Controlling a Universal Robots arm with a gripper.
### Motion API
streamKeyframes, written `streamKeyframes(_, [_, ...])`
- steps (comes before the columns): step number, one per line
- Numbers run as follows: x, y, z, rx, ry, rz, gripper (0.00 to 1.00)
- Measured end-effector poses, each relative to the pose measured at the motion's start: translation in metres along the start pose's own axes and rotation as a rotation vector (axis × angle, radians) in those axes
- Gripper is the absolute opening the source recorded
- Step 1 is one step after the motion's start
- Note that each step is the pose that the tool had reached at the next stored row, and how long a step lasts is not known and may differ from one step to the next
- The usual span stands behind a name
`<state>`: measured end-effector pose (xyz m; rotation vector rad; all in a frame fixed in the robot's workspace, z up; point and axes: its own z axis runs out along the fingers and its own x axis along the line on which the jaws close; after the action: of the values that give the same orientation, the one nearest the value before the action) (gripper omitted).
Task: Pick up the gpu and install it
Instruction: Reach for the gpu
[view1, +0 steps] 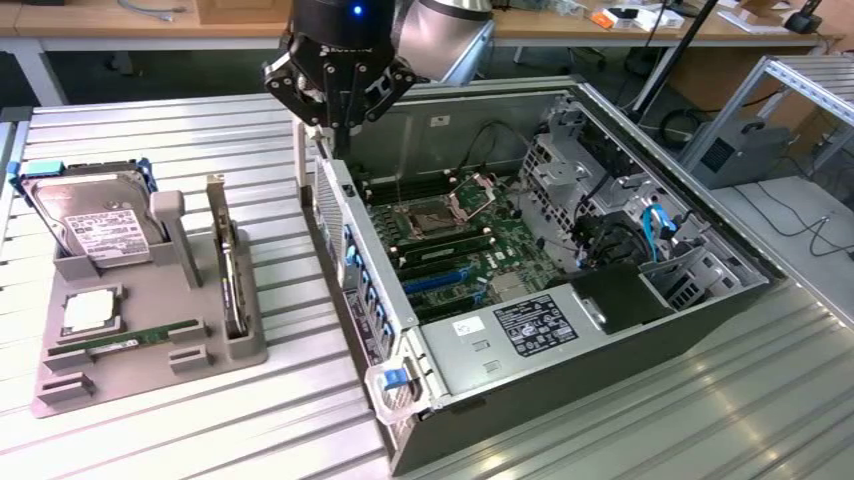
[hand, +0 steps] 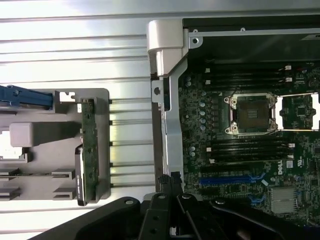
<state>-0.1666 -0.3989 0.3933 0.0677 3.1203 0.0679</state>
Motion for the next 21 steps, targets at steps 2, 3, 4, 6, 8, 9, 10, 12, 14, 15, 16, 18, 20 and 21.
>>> streamKeyframes(2, [0.003, -0.0001, 0.0, -0.0001, -0.0001, 0.0, 0.11])
streamKeyframes(3, [0.004, -0.0002, 0.0, -0.0001, -0.0001, 0.0, 0.11])
streamKeyframes(4, [0.005, -0.0002, -0.0001, 0.0, 0.0, 0.0, 0.11])
streamKeyframes(6, [0.008, -0.0003, -0.0002, 0.0, 0.0, 0.0, 0.11])
streamKeyframes(8, [0.014, -0.0006, -0.0003, 0.0, 0.0, 0.0, 0.11])
streamKeyframes(9, [0.017, -0.0007, -0.0004, 0.0, 0.0, 0.0, 0.11])
streamKeyframes(10, [0.02, -0.0009, -0.0004, -0.0001, -0.0001, 0.0, 0.11])
streamKeyframes(12, [0.024, -0.001, -0.0004, -0.0001, -0.0001, 0.0, 0.11])
streamKeyframes(14, [0.027, -0.0012, -0.0005, 0.0, -0.0001, 0.0, 0.11])
streamKeyframes(15, [0.03, -0.0013, -0.0006, -0.0001, -0.0001, 0.0, 0.11])
streamKeyframes(16, [0.031, -0.0013, -0.0006, 0.0, 0.0, 0.0, 0.11])
streamKeyframes(18, [0.034, -0.0015, -0.0007, -0.0001, -0.0001, 0.0, 0.11])
streamKeyframes(20, [0.038, -0.0016, -0.0008, 0.0, 0.0, 0.0, 0.11])
streamKeyframes(21, [0.04, -0.0017, -0.0008, -0.0001, 0.0, 0.0, 0.11])
